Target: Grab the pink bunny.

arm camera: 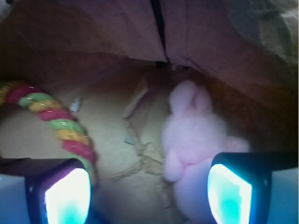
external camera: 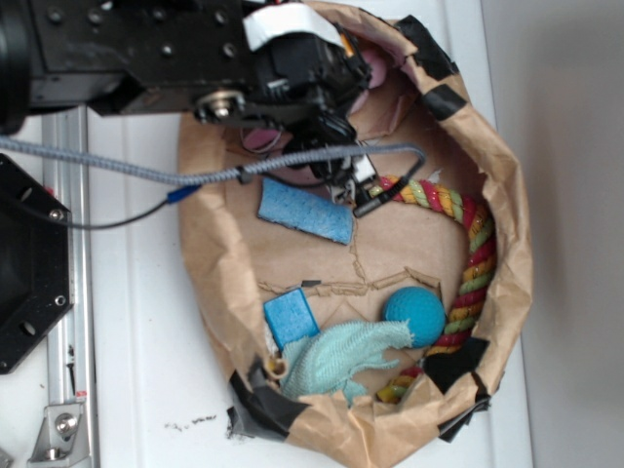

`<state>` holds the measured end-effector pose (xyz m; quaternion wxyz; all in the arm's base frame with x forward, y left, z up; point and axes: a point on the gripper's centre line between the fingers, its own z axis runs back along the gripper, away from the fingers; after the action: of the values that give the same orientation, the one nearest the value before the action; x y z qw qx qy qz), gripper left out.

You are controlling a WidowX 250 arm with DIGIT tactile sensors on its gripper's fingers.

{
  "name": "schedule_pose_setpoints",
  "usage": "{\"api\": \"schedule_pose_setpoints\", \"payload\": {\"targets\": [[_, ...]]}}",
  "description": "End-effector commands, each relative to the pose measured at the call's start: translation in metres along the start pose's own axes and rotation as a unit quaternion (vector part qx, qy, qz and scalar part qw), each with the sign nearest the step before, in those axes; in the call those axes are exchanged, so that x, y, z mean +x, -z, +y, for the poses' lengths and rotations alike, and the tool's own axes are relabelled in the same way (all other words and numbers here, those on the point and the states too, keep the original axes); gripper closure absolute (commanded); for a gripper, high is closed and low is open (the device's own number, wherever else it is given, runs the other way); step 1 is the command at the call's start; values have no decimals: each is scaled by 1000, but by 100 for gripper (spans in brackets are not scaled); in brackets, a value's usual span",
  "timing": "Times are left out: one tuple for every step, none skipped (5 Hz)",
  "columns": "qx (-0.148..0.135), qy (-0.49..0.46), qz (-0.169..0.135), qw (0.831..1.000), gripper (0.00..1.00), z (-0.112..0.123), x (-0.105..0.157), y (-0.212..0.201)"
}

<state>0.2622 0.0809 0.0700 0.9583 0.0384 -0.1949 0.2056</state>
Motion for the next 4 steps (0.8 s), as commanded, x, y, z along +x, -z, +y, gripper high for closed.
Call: {"api": "schedule_pose_setpoints", "payload": {"targets": [[-39, 2, -23, 999, 0, -6, 16, -41], [-76, 3, -19, 997, 0, -33, 25, -57], [-98, 10, -14, 995, 0, -56, 26, -60], [-83, 20, -10, 996, 0, -56, 20, -46]]}}
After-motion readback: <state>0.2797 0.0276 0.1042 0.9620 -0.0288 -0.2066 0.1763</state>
